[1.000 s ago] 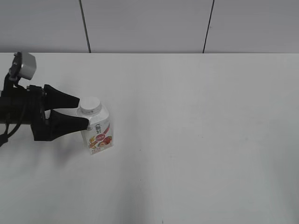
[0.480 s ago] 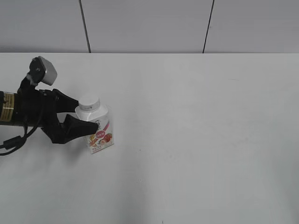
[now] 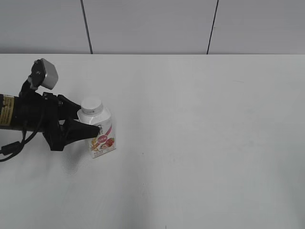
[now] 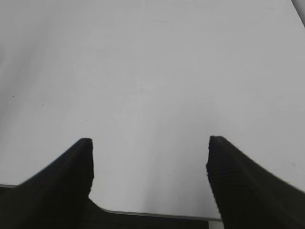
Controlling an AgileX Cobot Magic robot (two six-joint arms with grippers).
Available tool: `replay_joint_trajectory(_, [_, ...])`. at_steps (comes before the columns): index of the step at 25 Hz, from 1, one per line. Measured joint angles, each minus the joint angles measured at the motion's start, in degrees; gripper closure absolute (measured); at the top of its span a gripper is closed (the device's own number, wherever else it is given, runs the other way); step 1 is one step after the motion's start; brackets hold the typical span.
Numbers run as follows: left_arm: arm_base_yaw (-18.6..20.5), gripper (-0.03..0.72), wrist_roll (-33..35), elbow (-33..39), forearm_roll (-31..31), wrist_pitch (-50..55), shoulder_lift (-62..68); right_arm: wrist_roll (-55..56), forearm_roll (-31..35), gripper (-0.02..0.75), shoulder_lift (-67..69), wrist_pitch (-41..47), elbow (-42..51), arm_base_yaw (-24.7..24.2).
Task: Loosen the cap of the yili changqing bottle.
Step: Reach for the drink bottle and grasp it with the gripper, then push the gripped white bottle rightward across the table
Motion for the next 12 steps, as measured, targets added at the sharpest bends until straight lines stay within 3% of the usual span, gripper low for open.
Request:
replay_joint_trajectory(8, [-0.5, 0.252, 4.2, 0.0, -2.4, -7.2, 0.5, 0.0, 0.0, 0.152, 0.0, 0.0, 0.0, 0.0])
replay_joint_trajectory(12, [-3.1, 0.252, 6.4, -0.4, -4.7, -6.7, 0.5, 0.0, 0.0, 0.152, 0.0, 0.0, 0.0, 0.0])
